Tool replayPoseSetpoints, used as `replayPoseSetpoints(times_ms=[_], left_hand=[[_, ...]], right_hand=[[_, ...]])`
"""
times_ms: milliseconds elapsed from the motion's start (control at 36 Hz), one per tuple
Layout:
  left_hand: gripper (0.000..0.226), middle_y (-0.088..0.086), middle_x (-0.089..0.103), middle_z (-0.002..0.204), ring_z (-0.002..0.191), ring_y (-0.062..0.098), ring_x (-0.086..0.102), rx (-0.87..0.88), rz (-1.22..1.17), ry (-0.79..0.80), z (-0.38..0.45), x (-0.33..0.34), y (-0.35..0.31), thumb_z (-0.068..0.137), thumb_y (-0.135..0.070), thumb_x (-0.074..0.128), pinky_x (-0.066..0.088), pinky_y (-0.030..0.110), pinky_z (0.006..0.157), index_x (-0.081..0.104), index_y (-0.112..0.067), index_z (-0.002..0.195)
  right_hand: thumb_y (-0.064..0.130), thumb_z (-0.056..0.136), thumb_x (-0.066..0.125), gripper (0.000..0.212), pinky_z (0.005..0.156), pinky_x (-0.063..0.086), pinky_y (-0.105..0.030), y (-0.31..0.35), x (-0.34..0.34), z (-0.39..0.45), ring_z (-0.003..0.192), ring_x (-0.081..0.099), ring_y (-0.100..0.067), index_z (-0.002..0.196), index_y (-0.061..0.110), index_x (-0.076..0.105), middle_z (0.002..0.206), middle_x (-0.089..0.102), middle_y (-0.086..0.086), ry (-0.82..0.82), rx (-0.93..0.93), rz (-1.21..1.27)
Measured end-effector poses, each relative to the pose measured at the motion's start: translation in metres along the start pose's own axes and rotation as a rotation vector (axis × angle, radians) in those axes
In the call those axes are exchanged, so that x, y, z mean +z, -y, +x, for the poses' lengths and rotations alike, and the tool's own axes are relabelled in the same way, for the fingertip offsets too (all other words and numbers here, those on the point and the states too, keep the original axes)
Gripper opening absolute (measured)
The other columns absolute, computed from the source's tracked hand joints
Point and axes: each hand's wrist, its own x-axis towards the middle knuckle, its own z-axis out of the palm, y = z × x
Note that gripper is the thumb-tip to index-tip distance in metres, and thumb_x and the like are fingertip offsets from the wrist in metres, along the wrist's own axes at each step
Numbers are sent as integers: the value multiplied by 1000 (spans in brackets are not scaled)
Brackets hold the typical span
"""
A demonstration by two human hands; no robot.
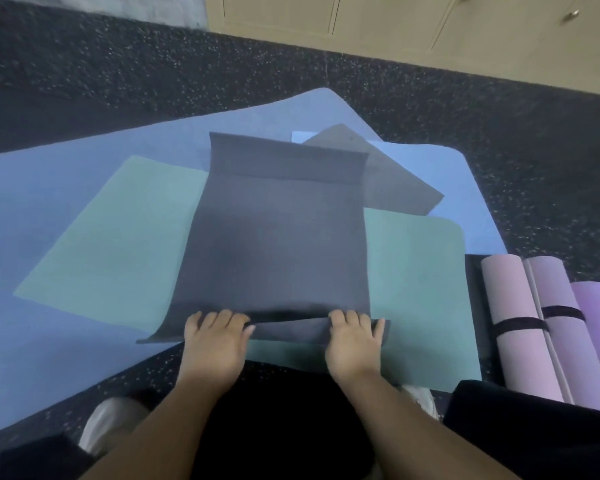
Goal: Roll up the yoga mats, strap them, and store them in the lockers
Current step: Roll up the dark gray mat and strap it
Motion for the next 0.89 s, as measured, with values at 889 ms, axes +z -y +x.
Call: replayPoseSetpoints(times_ms=[889], left_hand=[[39,7,56,85,81,24,39,-132,-2,103,1,38,6,77,-52,50,43,41,66,67,-18,83]], right_hand=[[22,72,69,35,81,51,-51,-16,75,4,90,48,-31,103,17,55,105,60,-12,-416,-352,10]])
